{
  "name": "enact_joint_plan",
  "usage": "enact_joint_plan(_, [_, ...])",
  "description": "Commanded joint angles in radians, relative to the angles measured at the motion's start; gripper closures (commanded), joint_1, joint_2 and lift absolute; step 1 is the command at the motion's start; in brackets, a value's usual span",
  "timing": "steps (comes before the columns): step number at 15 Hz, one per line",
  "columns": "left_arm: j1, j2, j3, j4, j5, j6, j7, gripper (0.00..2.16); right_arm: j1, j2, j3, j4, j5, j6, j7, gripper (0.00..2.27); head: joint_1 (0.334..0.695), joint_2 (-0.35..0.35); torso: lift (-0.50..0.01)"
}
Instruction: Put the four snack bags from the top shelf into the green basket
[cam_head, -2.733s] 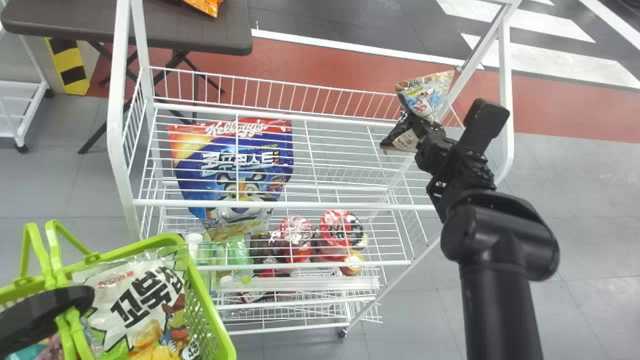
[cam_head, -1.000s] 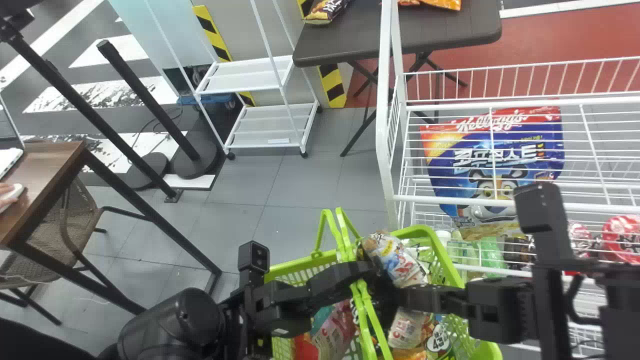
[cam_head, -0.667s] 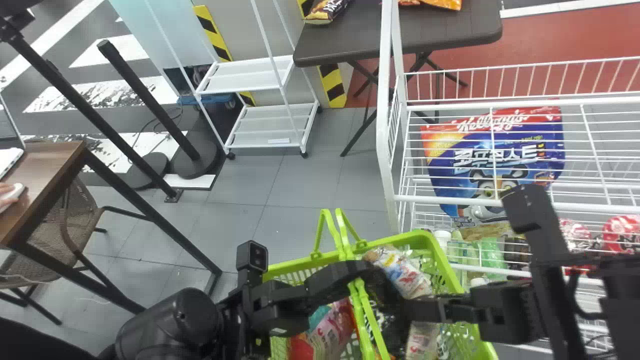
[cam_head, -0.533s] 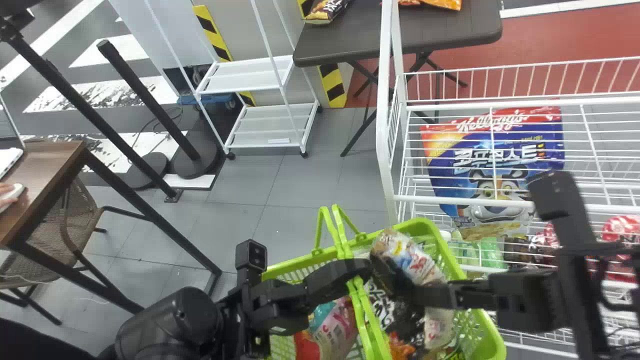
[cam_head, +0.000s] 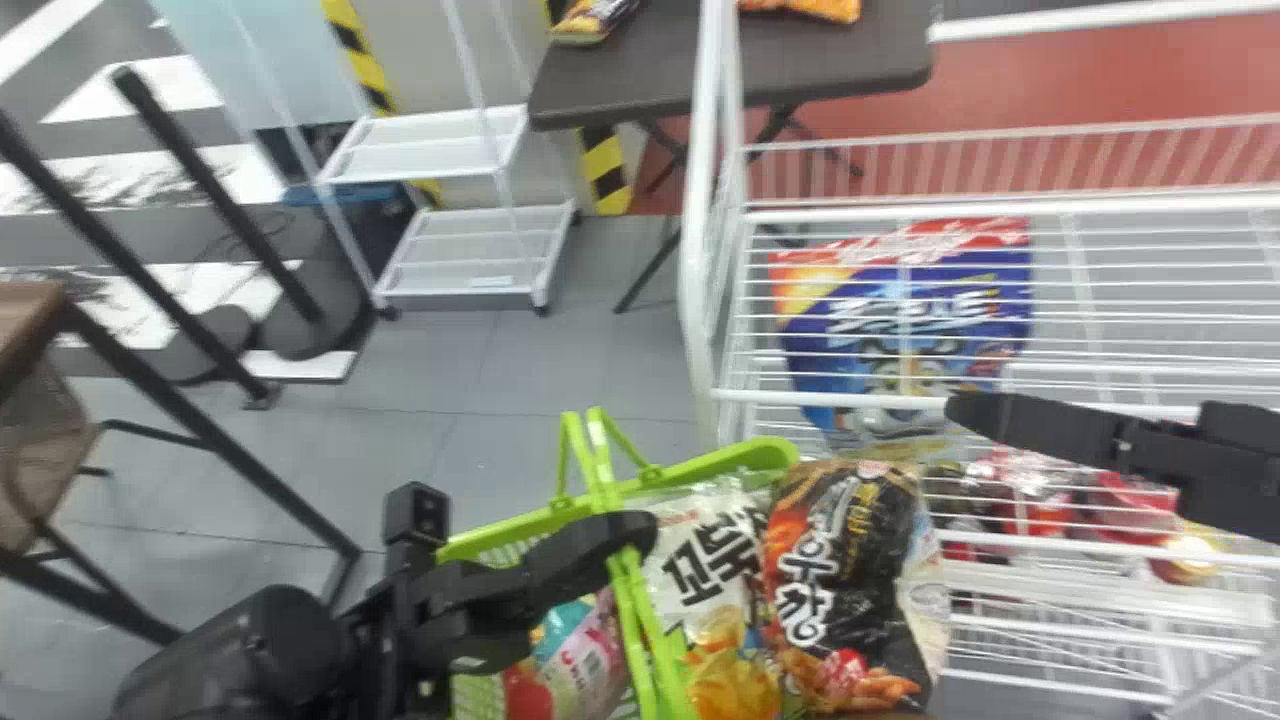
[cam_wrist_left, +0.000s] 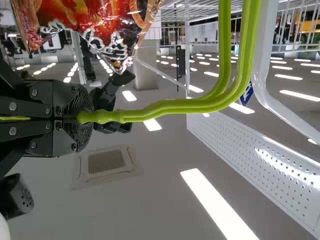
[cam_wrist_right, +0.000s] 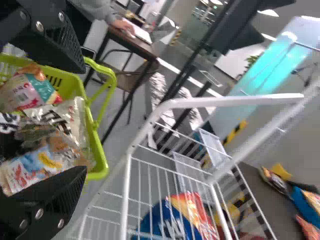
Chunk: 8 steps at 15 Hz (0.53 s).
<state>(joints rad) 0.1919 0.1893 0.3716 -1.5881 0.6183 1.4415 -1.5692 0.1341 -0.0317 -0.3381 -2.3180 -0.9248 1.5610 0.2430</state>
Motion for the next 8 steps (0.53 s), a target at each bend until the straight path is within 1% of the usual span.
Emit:
enact_joint_plan(1, [0.0, 0.004, -0.006, 0.0, 0.004, 0.0, -0.011, 2.15, 0.047, 0.0, 0.054, -0.006, 0.29, 0.011, 0.001, 0.06, 0.695, 0.163, 0.0])
enact_joint_plan(2, [0.0, 0.006, -0.008, 0.0, 0.006, 0.003, -0.011, 2.15, 0.085, 0.0, 0.139, 0.006, 0.481, -0.199, -0.027, 0.07, 0.695, 0.114, 0.0])
enact_joint_plan(3, [0.0, 0.007, -0.008, 0.0, 0.009, 0.003, -0.011, 2.15, 0.13, 0.0, 0.245, 0.049, 0.704, -0.506, -0.093, 0.07, 0.695, 0.09, 0.0])
enact_joint_plan(4, [0.0, 0.01, -0.011, 0.0, 0.014, 0.0, -0.011, 2.15, 0.147, 0.0, 0.32, 0.112, 0.866, -0.739, -0.151, 0.07, 0.695, 0.048, 0.0])
enact_joint_plan(5, [0.0, 0.012, -0.011, 0.0, 0.015, 0.003, -0.011, 2.15, 0.147, 0.0, 0.338, 0.167, 0.92, -0.853, -0.166, 0.07, 0.695, 0.007, 0.0])
enact_joint_plan(6, [0.0, 0.013, -0.011, 0.0, 0.018, 0.003, -0.011, 2.15, 0.137, -0.002, 0.33, 0.227, 0.919, -0.973, -0.168, 0.07, 0.695, -0.028, 0.0])
enact_joint_plan(7, [0.001, 0.015, -0.011, 0.0, 0.018, 0.003, -0.011, 2.15, 0.134, -0.004, 0.32, 0.29, 0.923, -1.151, -0.166, 0.07, 0.695, -0.055, 0.0])
enact_joint_plan(8, [0.001, 0.015, -0.011, 0.005, 0.018, 0.003, -0.011, 2.15, 0.13, -0.007, 0.309, 0.347, 0.923, -1.295, -0.166, 0.07, 0.695, -0.057, 0.0])
